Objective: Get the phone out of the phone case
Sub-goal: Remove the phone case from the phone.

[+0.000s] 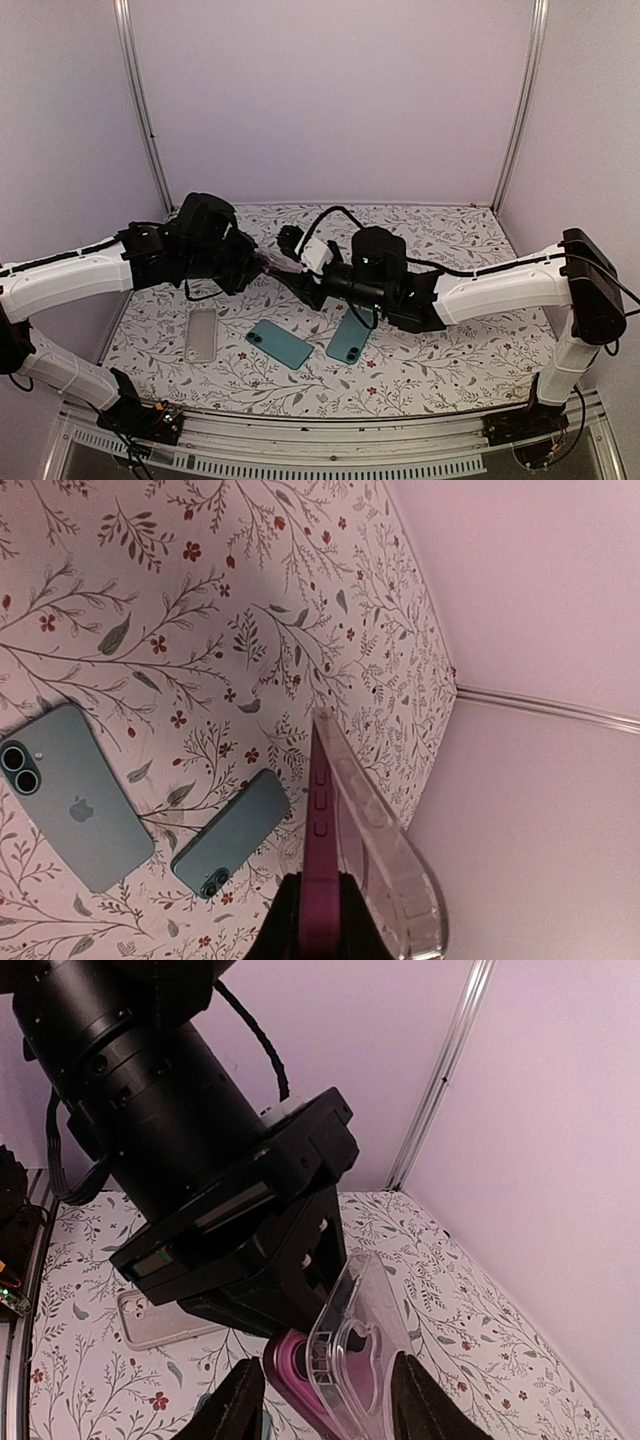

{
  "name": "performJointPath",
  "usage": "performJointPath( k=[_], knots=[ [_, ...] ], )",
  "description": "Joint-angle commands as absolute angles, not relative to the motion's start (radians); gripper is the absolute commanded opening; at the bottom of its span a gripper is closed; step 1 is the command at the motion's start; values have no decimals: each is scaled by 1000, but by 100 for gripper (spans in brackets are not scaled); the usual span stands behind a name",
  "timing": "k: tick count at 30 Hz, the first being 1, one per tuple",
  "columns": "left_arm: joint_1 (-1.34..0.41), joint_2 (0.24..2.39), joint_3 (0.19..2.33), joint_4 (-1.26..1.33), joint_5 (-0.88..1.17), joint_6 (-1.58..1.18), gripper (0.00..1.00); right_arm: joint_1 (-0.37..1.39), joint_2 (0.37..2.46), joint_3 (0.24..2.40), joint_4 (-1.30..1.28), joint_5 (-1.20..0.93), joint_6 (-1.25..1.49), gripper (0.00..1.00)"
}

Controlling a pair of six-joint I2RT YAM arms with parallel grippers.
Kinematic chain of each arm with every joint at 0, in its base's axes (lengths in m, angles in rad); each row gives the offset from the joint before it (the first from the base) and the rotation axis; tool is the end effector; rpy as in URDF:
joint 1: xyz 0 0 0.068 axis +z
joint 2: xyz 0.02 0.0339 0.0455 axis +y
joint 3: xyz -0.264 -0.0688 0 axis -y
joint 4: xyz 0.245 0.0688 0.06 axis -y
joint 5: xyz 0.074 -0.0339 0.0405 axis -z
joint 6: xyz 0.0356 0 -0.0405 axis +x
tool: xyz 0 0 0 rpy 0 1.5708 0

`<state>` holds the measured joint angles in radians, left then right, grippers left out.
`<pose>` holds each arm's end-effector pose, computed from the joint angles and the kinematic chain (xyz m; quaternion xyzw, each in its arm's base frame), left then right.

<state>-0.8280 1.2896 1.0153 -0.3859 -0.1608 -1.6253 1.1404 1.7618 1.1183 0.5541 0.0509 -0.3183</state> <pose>0.1970 -0.2061 0.2916 -0.3801 0.8113 -0.3883 0.2158 0.1732 0.3730 0.2639 -0.4788 0.5615 0.2523 0.6259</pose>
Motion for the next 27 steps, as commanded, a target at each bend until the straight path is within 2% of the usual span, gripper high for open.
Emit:
performJointPath(
  k=[1, 27],
  knots=[
    [-826, 1261, 1015, -316, -156, -1629, 0, 1147, 1790, 1155, 565, 73, -316, 43],
    [-845, 1258, 1012, -290, -151, -1629, 0, 1149, 1836, 1192, 570, 114, -332, 25]
  ],
)
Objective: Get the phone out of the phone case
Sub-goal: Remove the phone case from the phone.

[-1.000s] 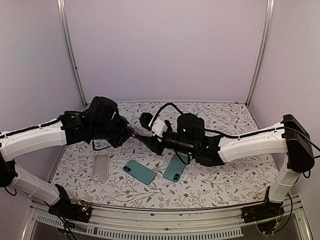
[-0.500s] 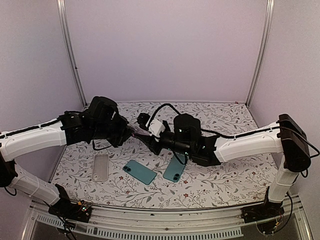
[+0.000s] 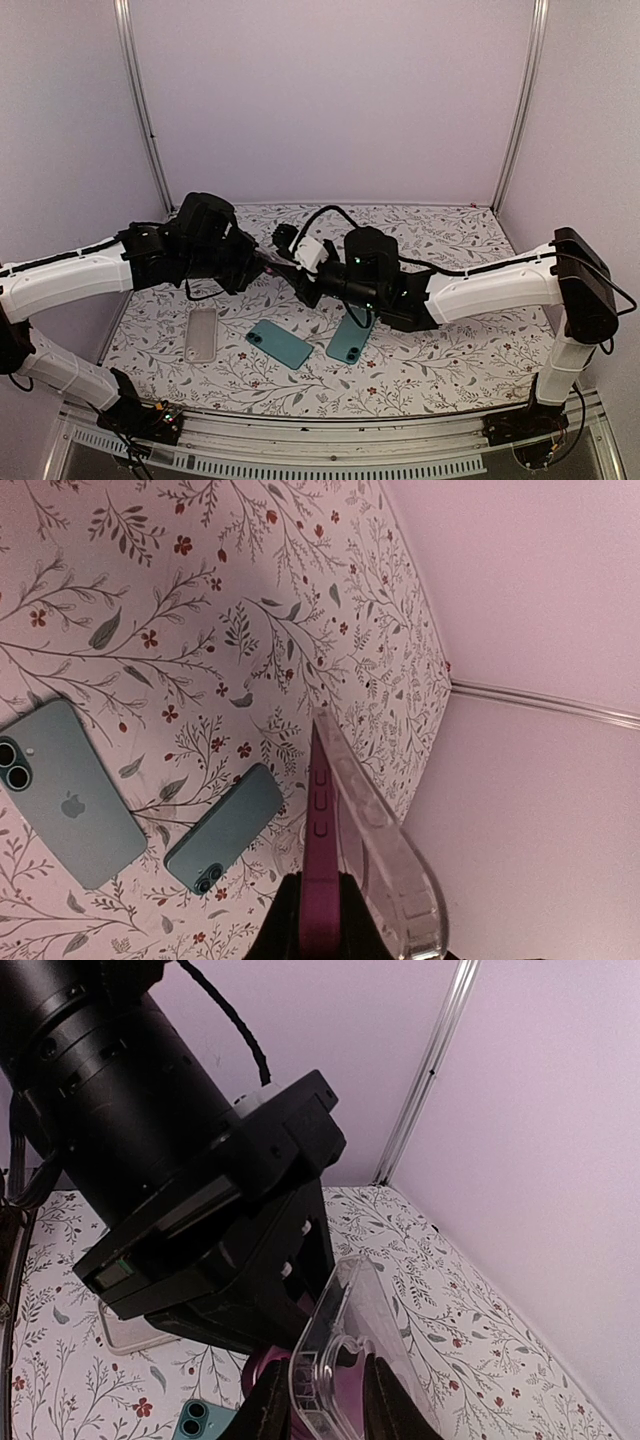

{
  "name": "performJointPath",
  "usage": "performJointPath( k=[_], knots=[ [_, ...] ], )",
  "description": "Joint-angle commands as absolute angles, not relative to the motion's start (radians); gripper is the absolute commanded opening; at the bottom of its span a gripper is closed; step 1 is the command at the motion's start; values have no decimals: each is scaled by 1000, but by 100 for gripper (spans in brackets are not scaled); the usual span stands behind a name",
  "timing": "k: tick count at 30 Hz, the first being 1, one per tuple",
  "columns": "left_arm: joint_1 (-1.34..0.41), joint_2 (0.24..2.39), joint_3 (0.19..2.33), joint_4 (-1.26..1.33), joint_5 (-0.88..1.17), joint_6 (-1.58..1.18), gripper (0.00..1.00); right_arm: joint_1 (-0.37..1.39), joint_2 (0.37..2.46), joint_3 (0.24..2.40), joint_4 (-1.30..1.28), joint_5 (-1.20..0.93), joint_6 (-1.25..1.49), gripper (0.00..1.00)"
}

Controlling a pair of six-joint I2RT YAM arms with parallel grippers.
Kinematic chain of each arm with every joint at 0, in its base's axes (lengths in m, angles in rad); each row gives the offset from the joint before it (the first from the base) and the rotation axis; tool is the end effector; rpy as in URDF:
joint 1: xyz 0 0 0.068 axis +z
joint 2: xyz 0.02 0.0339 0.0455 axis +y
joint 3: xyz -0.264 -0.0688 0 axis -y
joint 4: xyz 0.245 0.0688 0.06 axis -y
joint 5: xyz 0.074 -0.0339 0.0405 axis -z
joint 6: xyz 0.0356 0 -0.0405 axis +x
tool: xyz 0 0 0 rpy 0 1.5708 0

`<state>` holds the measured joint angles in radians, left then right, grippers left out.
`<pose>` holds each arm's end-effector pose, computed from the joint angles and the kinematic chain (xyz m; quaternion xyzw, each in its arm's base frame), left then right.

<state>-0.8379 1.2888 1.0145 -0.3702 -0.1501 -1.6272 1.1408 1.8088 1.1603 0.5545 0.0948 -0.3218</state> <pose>0.1952 -0.2089 0.2929 -0.3739 0.8107 -0.3980 0.2111 0.1793 0.3828 0.2596 -0.4696 0.5711 0.2356 0.6307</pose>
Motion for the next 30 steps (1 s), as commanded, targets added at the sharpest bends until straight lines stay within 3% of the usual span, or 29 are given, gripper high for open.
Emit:
performJointPath(
  k=[1, 30],
  knots=[
    [-845, 1257, 1012, -289, -151, -1629, 0, 1150, 1837, 1193, 569, 117, -334, 24],
    [-861, 1266, 1040, -264, -135, -1628, 0, 1169, 1851, 1171, 578, 272, -437, 21]
  ],
)
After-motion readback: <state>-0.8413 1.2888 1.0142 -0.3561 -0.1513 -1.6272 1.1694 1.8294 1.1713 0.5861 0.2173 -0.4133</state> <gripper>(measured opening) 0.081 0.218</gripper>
